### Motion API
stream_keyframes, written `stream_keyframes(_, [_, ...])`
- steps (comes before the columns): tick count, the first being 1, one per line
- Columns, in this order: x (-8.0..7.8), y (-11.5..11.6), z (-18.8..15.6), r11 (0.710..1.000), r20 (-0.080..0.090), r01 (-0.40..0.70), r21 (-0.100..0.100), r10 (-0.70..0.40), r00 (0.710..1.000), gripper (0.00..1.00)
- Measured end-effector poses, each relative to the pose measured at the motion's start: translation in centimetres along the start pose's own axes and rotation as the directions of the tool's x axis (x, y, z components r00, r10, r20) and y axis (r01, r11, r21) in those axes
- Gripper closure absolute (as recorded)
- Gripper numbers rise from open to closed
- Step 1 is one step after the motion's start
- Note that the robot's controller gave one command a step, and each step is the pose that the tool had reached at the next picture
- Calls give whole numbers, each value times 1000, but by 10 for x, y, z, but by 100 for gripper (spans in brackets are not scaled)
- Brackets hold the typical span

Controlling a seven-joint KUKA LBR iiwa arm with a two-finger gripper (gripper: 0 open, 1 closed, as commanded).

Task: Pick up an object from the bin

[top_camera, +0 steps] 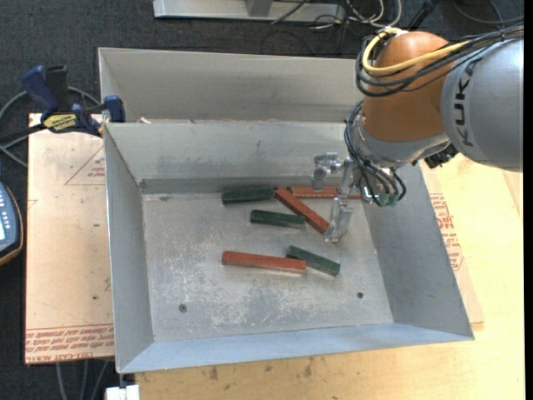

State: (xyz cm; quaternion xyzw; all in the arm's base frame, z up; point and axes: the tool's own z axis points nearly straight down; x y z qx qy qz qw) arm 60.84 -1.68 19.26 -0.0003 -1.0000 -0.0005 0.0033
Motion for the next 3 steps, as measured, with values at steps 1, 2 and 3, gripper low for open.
stream_keyframes(1, [-14, -29, 124, 974, 3, -226, -3, 226, 974, 0])
stream_keyframes(2, [-15, -29, 121, 974, 10, -224, -1, 224, 974, 100])
stream_keyframes(3, [12, -37, -70, 984, 19, -180, -1, 180, 983, 100])
